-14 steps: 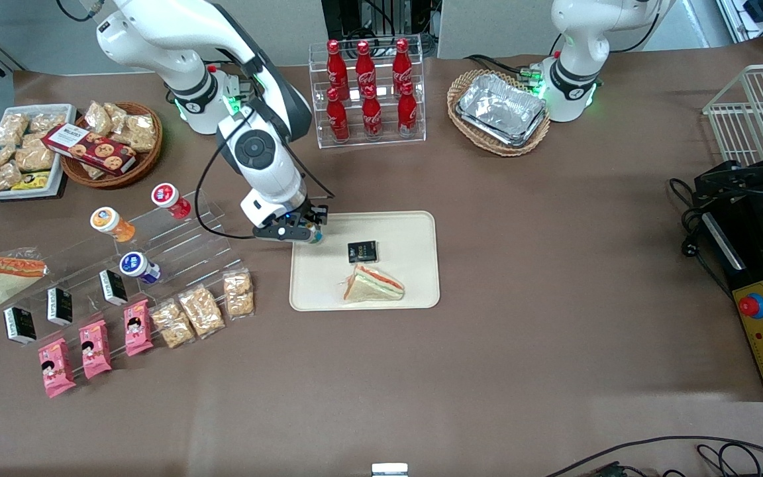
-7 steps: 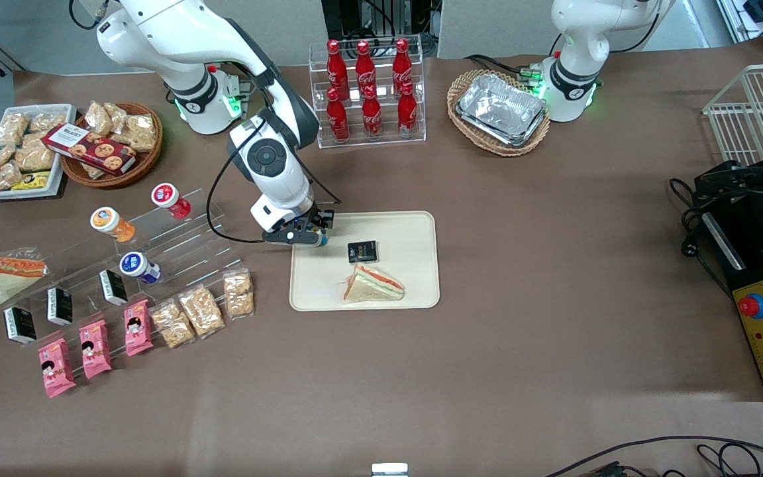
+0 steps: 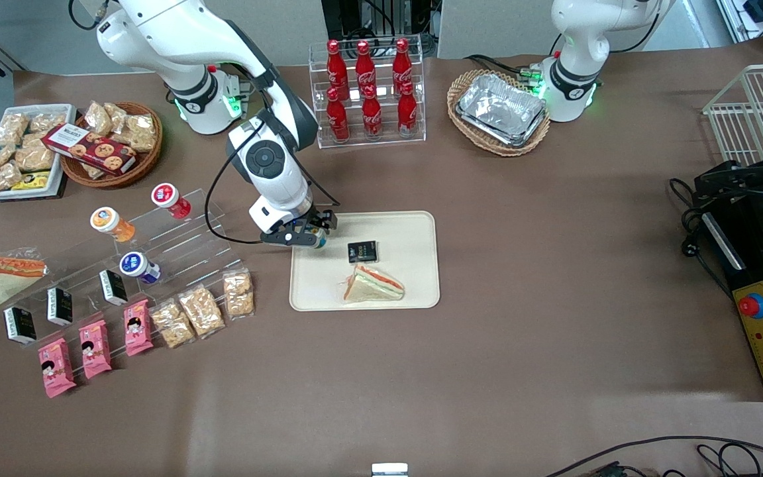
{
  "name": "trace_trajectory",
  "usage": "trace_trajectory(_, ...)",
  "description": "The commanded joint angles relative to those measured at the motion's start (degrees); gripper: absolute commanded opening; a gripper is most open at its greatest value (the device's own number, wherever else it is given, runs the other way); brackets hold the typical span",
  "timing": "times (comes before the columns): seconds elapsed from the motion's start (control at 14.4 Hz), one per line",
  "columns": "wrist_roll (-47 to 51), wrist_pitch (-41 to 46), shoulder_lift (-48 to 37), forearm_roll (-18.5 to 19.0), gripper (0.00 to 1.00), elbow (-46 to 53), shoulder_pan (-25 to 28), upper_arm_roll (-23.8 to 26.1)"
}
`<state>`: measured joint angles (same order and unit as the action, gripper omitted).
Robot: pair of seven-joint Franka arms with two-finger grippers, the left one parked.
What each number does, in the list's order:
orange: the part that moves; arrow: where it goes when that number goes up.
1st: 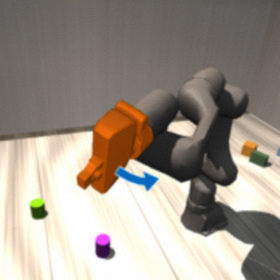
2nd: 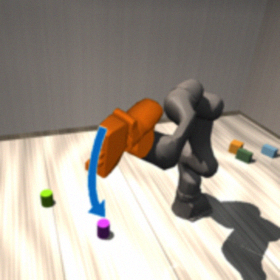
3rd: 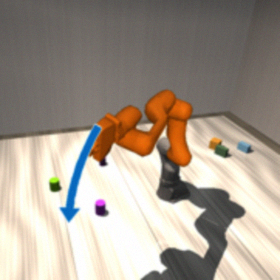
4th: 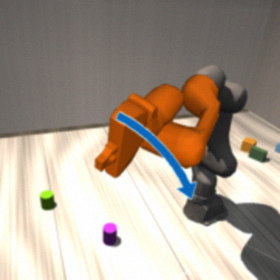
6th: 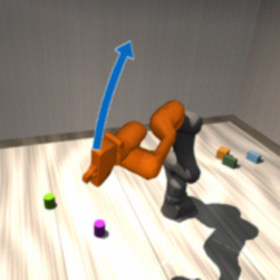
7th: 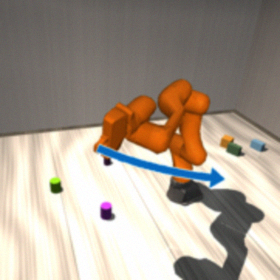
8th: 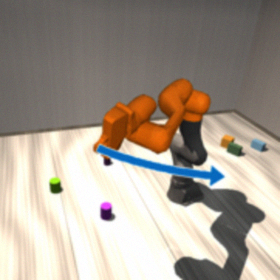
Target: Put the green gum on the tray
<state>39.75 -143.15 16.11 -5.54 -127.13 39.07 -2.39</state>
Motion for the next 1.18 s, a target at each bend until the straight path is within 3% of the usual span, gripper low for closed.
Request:
trace_trajectory(0.0, 0.0, -0.6, -0.2, -0.1, 0.99, 0.5, 0.0, -0.6)
trace_trajectory(0.49, -3.2, 1.2, -2.7, 1.3, 1.0, 0.7, -2.7, -1.0)
trace_trajectory(0.83, -18.1, 16.6, -10.1, 0.6, 1.0, 3.8, -13.2, -0.9)
trace_trajectory(1.11, -28.2, 22.7, -15.6, 0.5, 1.0, 4.0, -20.2, -1.0)
